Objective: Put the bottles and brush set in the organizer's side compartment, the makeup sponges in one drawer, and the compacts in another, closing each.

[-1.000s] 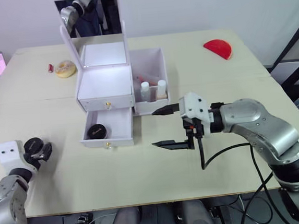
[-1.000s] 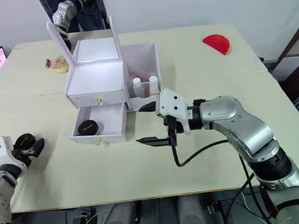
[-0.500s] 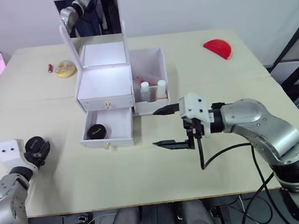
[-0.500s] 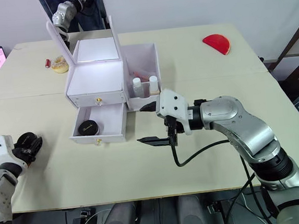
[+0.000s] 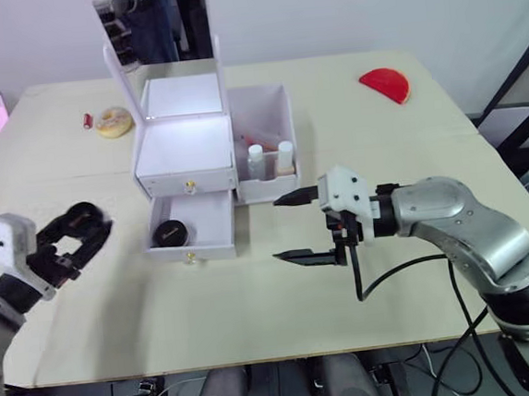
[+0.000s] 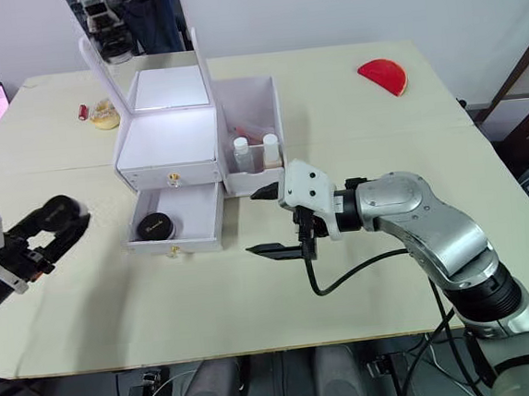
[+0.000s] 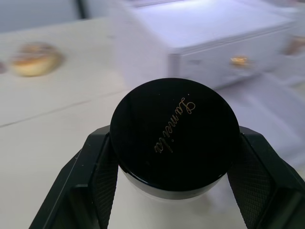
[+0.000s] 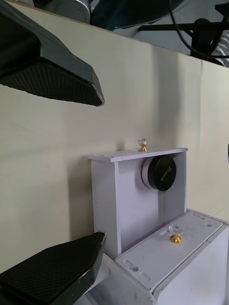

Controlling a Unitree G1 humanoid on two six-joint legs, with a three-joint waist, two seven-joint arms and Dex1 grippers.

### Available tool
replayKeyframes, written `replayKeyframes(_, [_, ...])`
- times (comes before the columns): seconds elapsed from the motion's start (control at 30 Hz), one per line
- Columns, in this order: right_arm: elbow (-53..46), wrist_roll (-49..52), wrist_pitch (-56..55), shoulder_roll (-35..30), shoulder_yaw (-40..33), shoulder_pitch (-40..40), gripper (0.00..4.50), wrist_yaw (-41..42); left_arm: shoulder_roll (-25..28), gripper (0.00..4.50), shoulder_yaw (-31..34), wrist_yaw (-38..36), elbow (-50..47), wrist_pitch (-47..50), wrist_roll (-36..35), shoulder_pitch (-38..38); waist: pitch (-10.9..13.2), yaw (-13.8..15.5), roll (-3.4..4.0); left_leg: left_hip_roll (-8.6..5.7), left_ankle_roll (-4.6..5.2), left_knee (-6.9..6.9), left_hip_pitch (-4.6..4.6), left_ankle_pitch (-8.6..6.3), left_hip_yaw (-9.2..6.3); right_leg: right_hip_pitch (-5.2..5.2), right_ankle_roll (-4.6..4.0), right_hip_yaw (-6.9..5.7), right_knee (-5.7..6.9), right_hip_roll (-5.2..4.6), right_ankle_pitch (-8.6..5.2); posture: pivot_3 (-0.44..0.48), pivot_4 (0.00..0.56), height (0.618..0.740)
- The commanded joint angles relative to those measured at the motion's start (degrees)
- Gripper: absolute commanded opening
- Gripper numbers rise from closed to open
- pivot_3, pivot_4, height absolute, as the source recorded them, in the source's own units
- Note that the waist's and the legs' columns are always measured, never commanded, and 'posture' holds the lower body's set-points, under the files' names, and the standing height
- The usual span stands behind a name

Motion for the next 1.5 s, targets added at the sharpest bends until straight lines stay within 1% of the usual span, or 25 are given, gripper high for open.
replayKeyframes(0.03, [-1.08,-0.76,-0.93,-0.02,-0.47,-0.33,4.50,-0.05,2.68,2.67,-6.15,-3.66,-3.33,1.44,-1.65,-3.78,0.07,0.17,0.11,0.00,0.00,0.01,0.00,0.00,0.00,0.01,0.06,0.00,0.00,0.00,-0.04,0.000,0.150,0.739])
replayKeyframes(0.07, [-1.09,-0.90,-0.88,0.06,-0.48,-0.32,4.50,-0.20,2.49,2.67,-9.59,-3.78,-3.19,1.55,-1.15,-6.81,0.08,0.24,0.13,-0.01,0.00,0.03,-0.01,0.00,0.00,0.02,0.13,0.00,-0.01,0.00,-0.08,0.000,0.150,0.739])
replayKeyframes(0.17, [-1.49,-0.95,-0.37,0.20,-0.69,-0.37,4.50,-0.58,1.63,2.67,-17.21,-4.38,-1.79,1.58,0.85,-12.74,0.08,0.10,0.10,-0.02,0.01,0.10,0.00,0.01,0.00,0.09,0.12,-0.01,-0.01,0.01,-0.06,0.000,0.150,0.739])
replayKeyframes(0.27, [-2.25,-0.56,0.46,0.09,-1.21,-0.52,4.50,-1.02,1.24,2.67,-22.88,-6.19,1.78,-0.62,4.52,-15.42,0.09,-0.43,0.13,-0.02,0.01,0.04,0.01,0.01,0.07,0.06,0.03,0.04,-0.04,0.00,0.02,0.000,0.150,0.739])
replayKeyframes(0.37, [-3.39,0.64,1.72,-0.21,-2.35,-0.66,4.50,-1.51,0.67,2.67,-26.50,-7.55,5.49,-2.59,7.45,-17.74,0.09,-0.84,0.14,0.00,0.04,-0.17,0.04,0.01,0.07,-0.02,-0.01,0.04,-0.01,0.03,0.06,0.000,0.150,0.739])
replayKeyframes(0.47, [-4.41,2.13,3.34,-0.30,-3.73,-1.05,4.50,-2.20,0.29,2.67,-28.13,-8.60,8.37,-3.97,9.23,-19.58,0.10,-1.01,0.12,0.00,0.04,-0.21,0.01,0.01,0.01,-0.06,0.18,0.01,0.01,0.05,0.13,0.000,0.150,0.739])
replayKeyframes(0.7, [-5.94,3.97,5.81,-0.16,-5.03,-1.46,4.50,-3.63,-0.47,2.67,-29.95,-9.25,10.81,-4.95,11.63,-22.40,0.11,-1.15,0.11,0.00,0.04,-0.20,0.02,0.01,0.03,-0.02,0.13,0.03,-0.06,0.02,0.09,0.000,0.150,0.739])
replayKeyframes(1.07, [-5.94,4.59,6.24,0.03,-4.83,-1.78,4.50,-4.69,-1.78,2.67,-30.80,-9.03,13.19,-6.45,14.21,-23.48,0.11,-1.16,0.11,0.00,0.04,-0.20,0.02,0.01,0.02,-0.02,0.22,0.02,-0.05,0.02,0.14,0.000,0.150,0.739])
replayKeyframes(1.13, [-5.95,4.61,6.17,0.04,-4.74,-1.68,4.50,-4.90,-2.39,3.69,-30.70,-8.83,13.48,-6.75,14.28,-23.73,0.11,-1.12,0.11,0.00,0.04,-0.19,0.02,0.01,0.02,-0.01,0.23,0.02,-0.05,0.02,0.14,0.000,0.150,0.739])
replayKeyframes(1.17, [-5.95,4.59,6.13,0.04,-4.67,-1.61,4.50,-4.99,-2.52,4.00,-30.67,-9.01,13.55,-6.66,14.24,-23.84,0.11,-1.10,0.11,0.00,0.04,-0.18,0.02,0.01,0.02,0.00,0.23,0.02,-0.05,0.02,0.14,0.000,0.150,0.739])
replayKeyframes(1.2, [-5.98,4.56,6.10,0.02,-4.61,-1.51,4.50,-5.07,-2.63,4.47,-30.63,-9.14,13.56,-6.46,14.19,-23.92,0.11,-1.13,0.11,0.00,0.04,-0.17,0.02,0.01,0.02,0.00,0.23,0.02,-0.05,0.02,0.14,0.000,0.150,0.739])
replayKeyframes(1.37, [-6.10,4.51,6.08,-0.08,-4.47,-1.16,4.50,-5.29,-2.17,4.47,-29.08,-8.96,13.13,-4.90,13.18,-24.04,0.11,-1.19,0.11,0.00,0.04,-0.19,0.02,0.01,0.02,0.00,0.24,0.02,-0.05,0.02,0.14,0.000,0.150,0.739])
replayKeyframes(1.5, [-6.04,4.32,5.91,-0.18,-4.33,-0.92,4.50,-5.39,-0.09,4.47,-25.48,-9.52,11.66,-3.07,10.90,-23.05,0.11,-1.29,0.11,0.00,0.04,-0.19,0.02,0.01,0.02,-0.01,0.24,0.02,-0.04,0.03,0.15,0.000,0.150,0.739])
